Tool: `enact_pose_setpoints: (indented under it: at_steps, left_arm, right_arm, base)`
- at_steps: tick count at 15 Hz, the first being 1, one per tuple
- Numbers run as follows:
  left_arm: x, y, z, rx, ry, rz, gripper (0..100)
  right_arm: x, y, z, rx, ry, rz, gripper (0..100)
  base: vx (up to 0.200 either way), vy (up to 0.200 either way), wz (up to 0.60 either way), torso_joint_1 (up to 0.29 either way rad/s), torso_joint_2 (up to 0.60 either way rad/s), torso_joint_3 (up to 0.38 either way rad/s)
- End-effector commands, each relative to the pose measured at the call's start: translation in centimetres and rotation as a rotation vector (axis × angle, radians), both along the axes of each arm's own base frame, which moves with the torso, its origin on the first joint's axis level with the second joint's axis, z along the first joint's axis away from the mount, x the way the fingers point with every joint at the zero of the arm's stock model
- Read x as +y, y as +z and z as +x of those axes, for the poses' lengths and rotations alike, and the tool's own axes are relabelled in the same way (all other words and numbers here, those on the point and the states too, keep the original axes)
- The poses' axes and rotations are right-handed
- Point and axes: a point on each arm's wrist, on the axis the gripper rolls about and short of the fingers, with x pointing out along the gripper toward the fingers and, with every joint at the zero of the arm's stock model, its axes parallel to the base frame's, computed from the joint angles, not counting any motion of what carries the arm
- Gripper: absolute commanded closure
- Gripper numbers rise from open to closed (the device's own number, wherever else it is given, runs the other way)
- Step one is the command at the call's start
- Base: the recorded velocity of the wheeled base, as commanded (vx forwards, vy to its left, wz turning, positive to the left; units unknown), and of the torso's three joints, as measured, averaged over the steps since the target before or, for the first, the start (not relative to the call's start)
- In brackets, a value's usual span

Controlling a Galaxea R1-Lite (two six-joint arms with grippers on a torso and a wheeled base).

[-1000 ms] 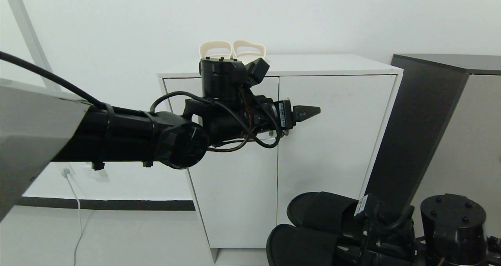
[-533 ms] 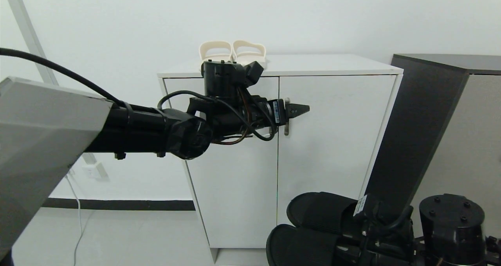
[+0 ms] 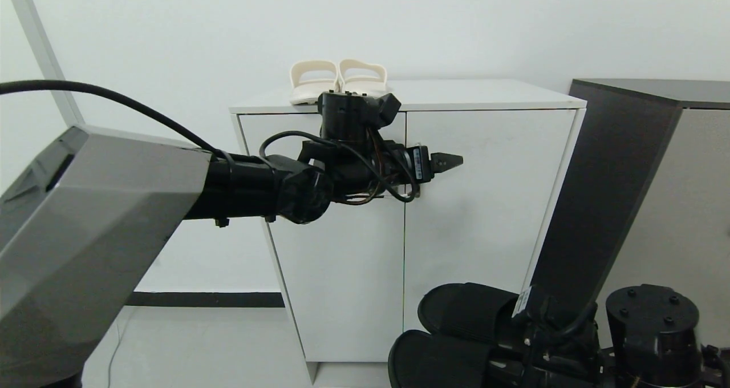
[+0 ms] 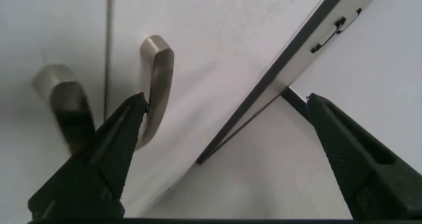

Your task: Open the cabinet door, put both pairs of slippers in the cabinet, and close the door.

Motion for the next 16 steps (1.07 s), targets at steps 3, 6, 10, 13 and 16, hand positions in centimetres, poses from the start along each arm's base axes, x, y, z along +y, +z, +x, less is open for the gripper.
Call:
enact_pose_setpoints:
  at_steps: [3,6,10,13,16]
  left_arm:
    - [-0.3,-0.7,0.4,0.023,0.002,-0.009,100]
    - [-0.3,-0.7,0.3,0.032,0.001,-0.01,100]
    - [-0.2,-0.9,-1.1,0.055,-0.014,0.005,100]
    - [-0.4,-0.6,-4.0,0.046,-0.054,0.0,100]
    - [-0.2,-0.1,-6.3,0.028,-0.082,-0.011,100]
  right_arm:
    - [0.0,-0.1,0.0,0.007,0.007,0.001,100]
    - [-0.1,-0.2,-0.1,0.014,0.009,-0.003,100]
    - [-0.1,-0.2,-0.1,0.014,0.012,-0.002,100]
    - [-0.2,-0.3,-0.5,0.023,0.04,0.0,100]
    - [-0.2,-0.3,-0.5,0.022,0.044,0.0,100]
  base:
    - [0.0,0.0,0.0,0.0,0.0,0.0]
    - [0.0,0.0,0.0,0.0,0.0,0.0]
    - [0.0,0.0,0.0,0.0,0.0,0.0]
    - [0.0,0.0,0.0,0.0,0.0,0.0]
    - [0.0,0.0,0.0,0.0,0.0,0.0]
